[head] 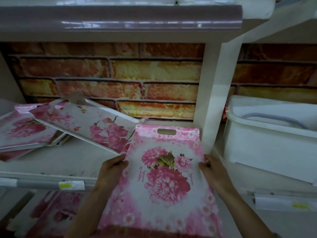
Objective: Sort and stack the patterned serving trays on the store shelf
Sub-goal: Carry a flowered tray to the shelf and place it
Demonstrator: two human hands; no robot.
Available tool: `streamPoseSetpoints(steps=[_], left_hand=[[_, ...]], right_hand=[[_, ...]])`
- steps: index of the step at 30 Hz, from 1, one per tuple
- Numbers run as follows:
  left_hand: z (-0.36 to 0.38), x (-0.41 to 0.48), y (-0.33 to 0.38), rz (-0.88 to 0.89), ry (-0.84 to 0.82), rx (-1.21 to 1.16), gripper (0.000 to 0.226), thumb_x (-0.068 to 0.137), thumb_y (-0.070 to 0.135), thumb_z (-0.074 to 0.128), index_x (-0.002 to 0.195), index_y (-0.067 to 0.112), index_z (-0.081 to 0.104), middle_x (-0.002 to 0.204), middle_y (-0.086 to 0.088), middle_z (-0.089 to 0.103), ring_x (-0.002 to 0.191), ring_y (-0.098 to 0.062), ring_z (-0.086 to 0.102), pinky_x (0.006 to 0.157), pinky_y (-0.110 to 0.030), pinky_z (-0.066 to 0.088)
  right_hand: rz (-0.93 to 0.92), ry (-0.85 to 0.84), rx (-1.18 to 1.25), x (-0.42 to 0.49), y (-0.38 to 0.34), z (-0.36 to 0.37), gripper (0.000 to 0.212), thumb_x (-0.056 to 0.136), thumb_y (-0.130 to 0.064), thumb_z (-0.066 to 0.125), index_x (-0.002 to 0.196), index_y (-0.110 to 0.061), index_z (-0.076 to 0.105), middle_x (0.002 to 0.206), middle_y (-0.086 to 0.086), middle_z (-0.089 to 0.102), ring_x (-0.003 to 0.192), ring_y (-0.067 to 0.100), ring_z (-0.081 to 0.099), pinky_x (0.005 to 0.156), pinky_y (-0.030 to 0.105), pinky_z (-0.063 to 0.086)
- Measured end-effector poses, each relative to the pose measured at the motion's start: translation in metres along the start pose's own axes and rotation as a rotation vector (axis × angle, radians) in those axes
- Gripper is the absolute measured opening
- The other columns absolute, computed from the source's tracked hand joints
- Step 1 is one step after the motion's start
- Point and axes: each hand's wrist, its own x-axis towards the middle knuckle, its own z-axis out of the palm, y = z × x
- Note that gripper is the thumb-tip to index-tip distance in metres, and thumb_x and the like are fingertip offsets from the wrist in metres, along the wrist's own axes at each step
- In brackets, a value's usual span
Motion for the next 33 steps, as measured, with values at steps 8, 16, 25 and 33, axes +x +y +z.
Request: streamPoseSetpoints(steps=[8,16,25,33], left_hand=[[0.009,0.016,0.010,0.009,0.027,-0.012,0.026,0.086,-0.004,0.063,0.082,0.020,0.072,0.057,0.017,0.067,0.062,-0.004,0.060,0.053,-0.011,0.048],[0.023,0.023,0.003,0.017,0.031,0.006,0.028,0.084,-0.004,0.064,0.106,0.010,0.073,0.091,0.003,0.066,0.092,-0.014,0.058,0.079,-0.022,0.043],[0.031,0.028,0.000,0.045,0.039,0.143,0.030,0.086,0.002,0.061,0.102,0.024,0.074,0.069,0.023,0.052,0.068,-0.001,0.049,0.071,-0.026,0.041],[0.031,0.033,0.003,0.055,0.007,0.226,0.030,0.087,0.008,0.059,0.069,0.031,0.062,0.064,0.012,0.058,0.063,-0.006,0.052,0.060,-0.024,0.042]], right_hand=[[0.004,0.054,0.123,0.017,-0.008,-0.009,0.022,0.092,-0.022,0.053,0.106,-0.026,0.070,0.092,-0.005,0.073,0.080,0.012,0.070,0.078,0.036,0.057],[0.002,0.050,0.098,0.023,0.000,-0.006,0.017,0.087,-0.010,0.056,0.088,-0.018,0.071,0.080,0.004,0.073,0.074,0.023,0.070,0.071,0.041,0.055],[0.002,0.053,0.122,0.033,0.007,0.000,0.032,0.086,-0.003,0.055,0.090,-0.032,0.068,0.088,-0.006,0.074,0.083,0.014,0.069,0.079,0.039,0.057],[0.029,0.067,0.146,0.048,0.015,0.006,0.035,0.084,-0.004,0.056,0.106,-0.028,0.070,0.097,-0.005,0.073,0.090,0.015,0.069,0.081,0.038,0.056]])
